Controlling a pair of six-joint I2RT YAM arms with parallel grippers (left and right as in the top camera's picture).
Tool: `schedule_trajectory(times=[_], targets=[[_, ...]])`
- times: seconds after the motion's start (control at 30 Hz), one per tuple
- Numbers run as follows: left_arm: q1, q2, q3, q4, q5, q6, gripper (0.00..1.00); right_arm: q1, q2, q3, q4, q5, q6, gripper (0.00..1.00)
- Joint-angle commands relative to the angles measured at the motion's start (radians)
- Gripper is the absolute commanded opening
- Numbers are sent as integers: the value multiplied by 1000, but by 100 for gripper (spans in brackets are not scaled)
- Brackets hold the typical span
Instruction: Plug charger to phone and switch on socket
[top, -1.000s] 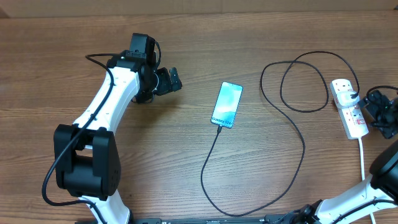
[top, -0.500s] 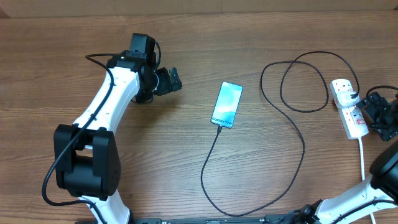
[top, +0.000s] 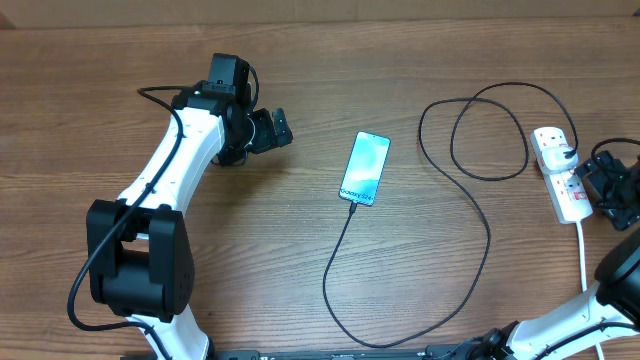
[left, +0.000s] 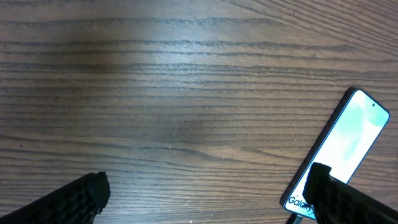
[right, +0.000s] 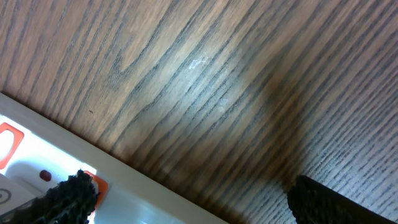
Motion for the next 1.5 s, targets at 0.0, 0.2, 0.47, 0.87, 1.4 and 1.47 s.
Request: schedule_trajectory(times=[0.0,0.2,0.47,0.87,1.4,1.47], targets=[[-1,-25,1,1,-5,19,100,1,-17,-4,-16,-3,-9,100],[-1,-25,1,1,-6,19,100,16,-17,-4,-14,-7,-17,100],[-1,-25,1,1,-6,19,100,48,-17,-4,15,-6,-52,100],[-1,-25,1,1,-6,18,99,48,-17,-4,29,34,-50,100],[-1,-25,1,1,-6,19,99,48,-17,-4,-14,15,-55,100],[-1,-25,1,1,-6,19,99,48,-17,-4,-16,6,-56,100]])
